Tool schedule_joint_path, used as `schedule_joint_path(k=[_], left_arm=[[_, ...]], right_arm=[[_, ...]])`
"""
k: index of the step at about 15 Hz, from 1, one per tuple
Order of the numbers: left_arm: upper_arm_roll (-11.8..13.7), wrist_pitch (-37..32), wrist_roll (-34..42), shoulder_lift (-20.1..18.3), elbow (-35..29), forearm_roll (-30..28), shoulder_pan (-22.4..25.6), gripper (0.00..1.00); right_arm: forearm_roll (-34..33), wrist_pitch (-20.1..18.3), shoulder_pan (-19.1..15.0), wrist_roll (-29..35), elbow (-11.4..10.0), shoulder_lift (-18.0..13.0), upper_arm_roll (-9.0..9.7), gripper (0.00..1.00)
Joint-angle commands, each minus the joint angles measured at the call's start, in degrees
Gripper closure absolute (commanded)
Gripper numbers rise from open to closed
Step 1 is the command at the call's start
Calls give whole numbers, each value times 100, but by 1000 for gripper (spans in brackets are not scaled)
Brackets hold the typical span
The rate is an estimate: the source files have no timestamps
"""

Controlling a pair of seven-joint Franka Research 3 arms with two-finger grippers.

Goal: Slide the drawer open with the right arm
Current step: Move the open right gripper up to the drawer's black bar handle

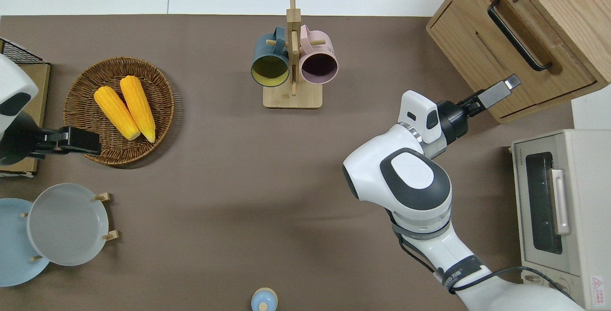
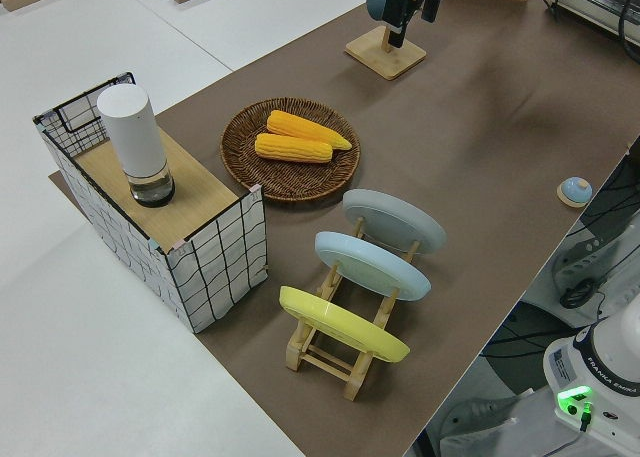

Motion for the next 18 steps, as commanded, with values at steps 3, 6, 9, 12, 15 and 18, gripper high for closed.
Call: schedule_joint_path(k=[3,6,9,12,15,18], left_arm=[[28,-65,39,-57,-28,65,-26,2],[28,-65,39,-57,-28,65,-35,5],[28,-65,39,-57,-28,65,-26,2],[28,-74,39,-57,-28,65,-35,2],[28,-74,39,-57,-28,65,-35,5],[28,-74,39,-57,-28,65,-26,2]], right_arm=[[-150,292,-243,-40,122,42,24,30],[-150,379,-305,4,122,60,24,30],[-194,459,-340,-5,122,60,-11,30],[-255,459,-349,-5,219,165,-20,30],[-317,643,-436,-5,272,174,-28,30],[-352,740,-507,-31,386,218,-28,30]])
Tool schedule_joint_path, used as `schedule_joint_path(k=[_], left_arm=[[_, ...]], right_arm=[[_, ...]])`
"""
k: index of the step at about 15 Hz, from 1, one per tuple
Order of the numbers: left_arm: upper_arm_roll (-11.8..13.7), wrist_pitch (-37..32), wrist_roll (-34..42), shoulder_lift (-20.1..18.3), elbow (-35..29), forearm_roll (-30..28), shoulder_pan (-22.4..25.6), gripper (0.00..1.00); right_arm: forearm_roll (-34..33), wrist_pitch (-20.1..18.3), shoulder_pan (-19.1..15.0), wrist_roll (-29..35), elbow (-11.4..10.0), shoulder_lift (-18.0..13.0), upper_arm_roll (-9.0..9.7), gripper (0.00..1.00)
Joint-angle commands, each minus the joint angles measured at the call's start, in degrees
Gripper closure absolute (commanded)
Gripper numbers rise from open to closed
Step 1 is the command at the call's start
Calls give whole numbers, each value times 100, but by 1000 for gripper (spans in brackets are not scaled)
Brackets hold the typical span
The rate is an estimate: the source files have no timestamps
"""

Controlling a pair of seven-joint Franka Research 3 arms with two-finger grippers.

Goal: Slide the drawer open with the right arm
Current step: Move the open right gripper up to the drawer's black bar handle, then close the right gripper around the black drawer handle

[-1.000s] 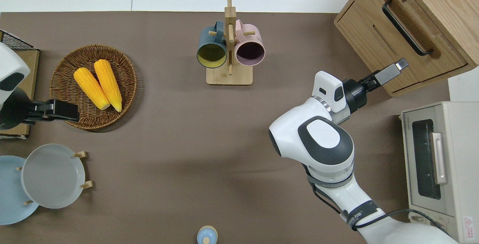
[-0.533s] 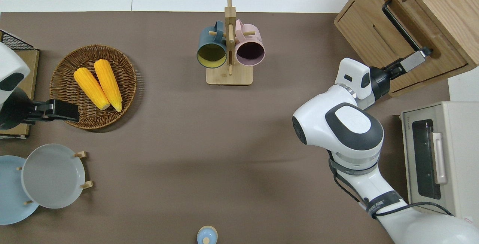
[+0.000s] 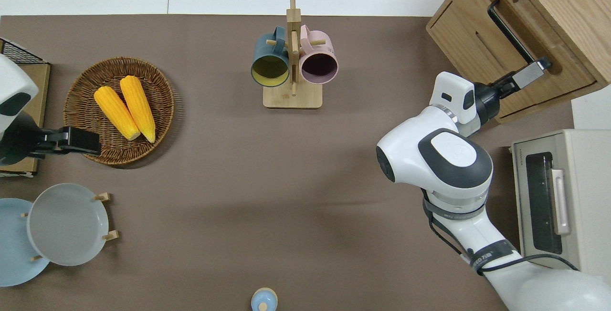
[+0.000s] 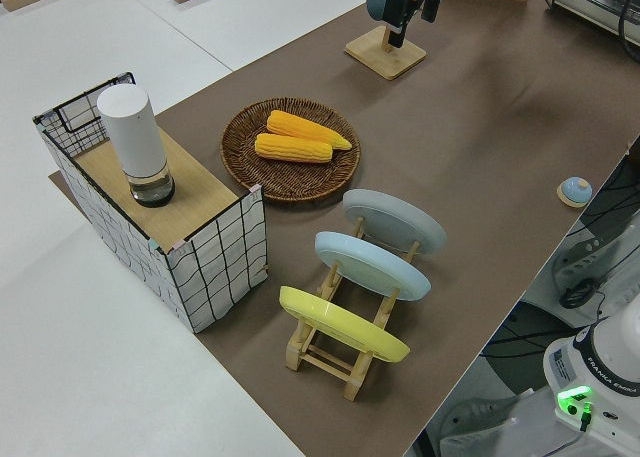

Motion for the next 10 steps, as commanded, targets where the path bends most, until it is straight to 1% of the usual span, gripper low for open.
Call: schedule_joint_path(k=[1,3,6,8,10], left_arm=[[28,-65,39,-57,-28,65,-26,2],[28,-65,39,-57,-28,65,-26,2],[28,-74,39,-57,-28,65,-35,2],[28,-74,39,-57,-28,65,-26,5],[28,-65,39,-57,-28,65,-26,2]], right_arm=[[-215,211,-148,-40,250,158,36,30],[-215,220,-131,-93,399,289,36,30],[-233,228,-78,-76,514,457,36,30],[-285,386,-95,-93,523,457,36,30],[-425,395,-87,-93,531,527,36,30]])
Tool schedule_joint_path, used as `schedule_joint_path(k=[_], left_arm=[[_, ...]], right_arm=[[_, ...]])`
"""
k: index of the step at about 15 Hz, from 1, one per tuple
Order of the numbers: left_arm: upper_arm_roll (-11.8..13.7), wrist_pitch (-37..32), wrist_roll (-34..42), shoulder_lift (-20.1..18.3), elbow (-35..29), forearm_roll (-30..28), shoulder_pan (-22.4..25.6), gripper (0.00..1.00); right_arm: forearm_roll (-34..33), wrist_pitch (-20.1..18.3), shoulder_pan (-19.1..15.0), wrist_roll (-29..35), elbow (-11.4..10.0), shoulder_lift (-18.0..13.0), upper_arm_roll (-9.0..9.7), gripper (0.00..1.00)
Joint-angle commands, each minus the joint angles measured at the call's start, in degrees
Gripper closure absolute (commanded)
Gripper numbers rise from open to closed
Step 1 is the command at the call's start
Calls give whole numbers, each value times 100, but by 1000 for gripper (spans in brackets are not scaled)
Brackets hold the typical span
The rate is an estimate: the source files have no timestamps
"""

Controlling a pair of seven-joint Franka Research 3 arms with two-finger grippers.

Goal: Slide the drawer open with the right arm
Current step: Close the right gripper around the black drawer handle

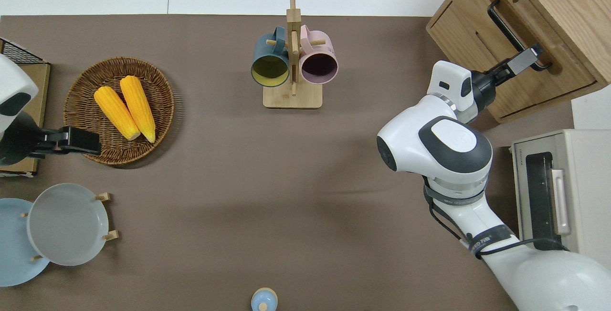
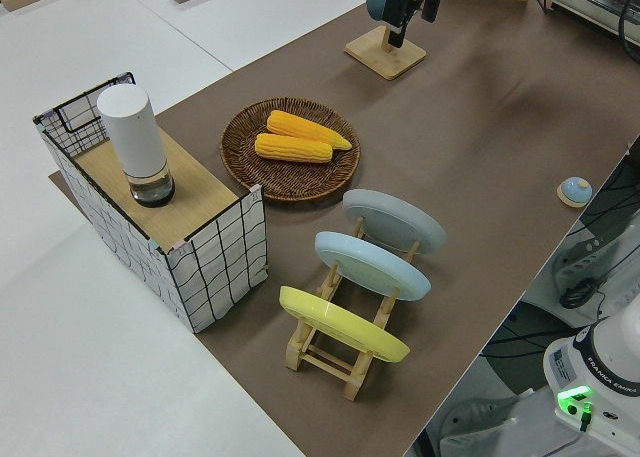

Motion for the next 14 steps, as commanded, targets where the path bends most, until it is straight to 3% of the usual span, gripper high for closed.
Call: schedule_joint_path(k=[1,3,6,8,14], left_arm=[[28,-74,39,-57,-28,65,-35,5],[28,-74,39,-57,-28,65,-26,2],[28,-65,39,-57,-28,65,-26,2],[28,-65,39,-57,-28,65,-26,2],[28,-74,39,-57,-28,65,-35,2]], right_arm=[[-343,163,-60,-104,174,193,27,32],[-405,268,-34,-235,252,212,27,32],[-405,312,19,-682,612,387,27,42],[-396,505,2,-886,736,405,27,59],[-414,532,1,-816,745,484,-158,53]])
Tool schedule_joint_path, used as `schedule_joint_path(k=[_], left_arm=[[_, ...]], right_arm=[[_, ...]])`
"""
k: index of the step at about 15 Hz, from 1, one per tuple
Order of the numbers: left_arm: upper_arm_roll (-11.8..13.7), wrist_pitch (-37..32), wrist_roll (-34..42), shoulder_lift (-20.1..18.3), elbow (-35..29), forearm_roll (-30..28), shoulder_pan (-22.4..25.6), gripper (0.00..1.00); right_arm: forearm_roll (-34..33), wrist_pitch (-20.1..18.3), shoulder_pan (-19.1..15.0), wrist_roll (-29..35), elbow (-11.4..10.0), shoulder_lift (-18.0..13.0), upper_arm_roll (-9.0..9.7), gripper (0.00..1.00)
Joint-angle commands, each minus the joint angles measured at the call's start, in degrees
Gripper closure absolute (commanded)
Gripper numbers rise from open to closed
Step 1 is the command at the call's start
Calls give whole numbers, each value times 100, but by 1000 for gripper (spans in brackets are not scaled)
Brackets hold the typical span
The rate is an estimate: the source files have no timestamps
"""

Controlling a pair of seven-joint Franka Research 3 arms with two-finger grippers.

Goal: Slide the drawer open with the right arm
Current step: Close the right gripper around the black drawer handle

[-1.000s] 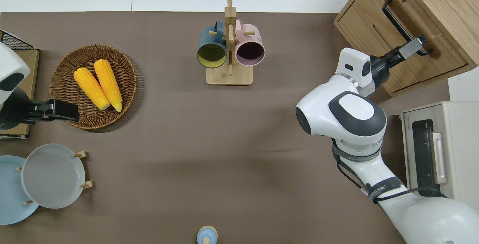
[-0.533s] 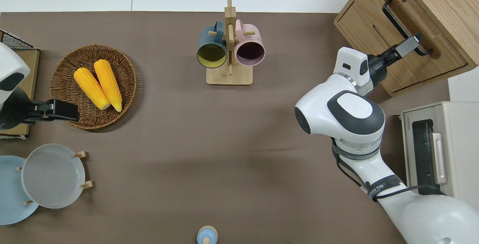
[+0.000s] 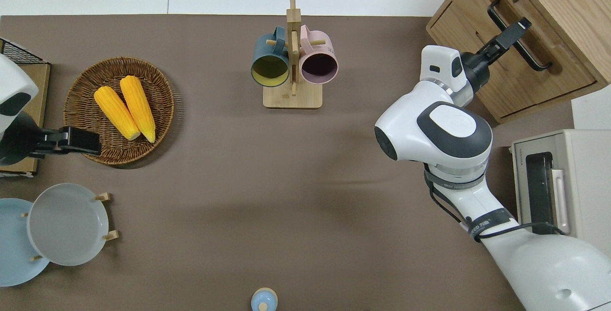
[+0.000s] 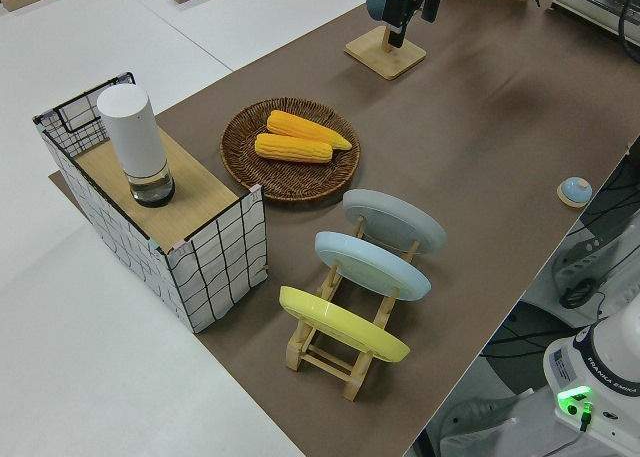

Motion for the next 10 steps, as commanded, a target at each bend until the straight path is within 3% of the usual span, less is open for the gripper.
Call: schedule_joint_path(k=[1,2,3,4,5,6,10], left_arm=[[28,-74,39,-57,-28,65,-26,5],[20,-65,39,-57,-28,65,-26,5],[28,-74,39,-57,-28,65,-35,2],[28,-74,39,-57,-28,65,-26,2],[28,-74,39,-57,-28,65,-26,2],[20,-65,39,-57,-28,65,-26,2],[28,-74,39,-57,-28,65,-26,2]], right_arm=[[-164,76,-27,-46,142,156,-74,53],[-164,75,-27,-72,142,156,-83,80],[-172,49,-27,-125,133,156,-83,324],[-173,40,-27,-134,133,156,-83,706],[-173,40,-27,-143,142,156,-83,948],[-181,32,-27,-143,142,156,-91,999],[-181,40,-36,-143,151,156,-100,1000]])
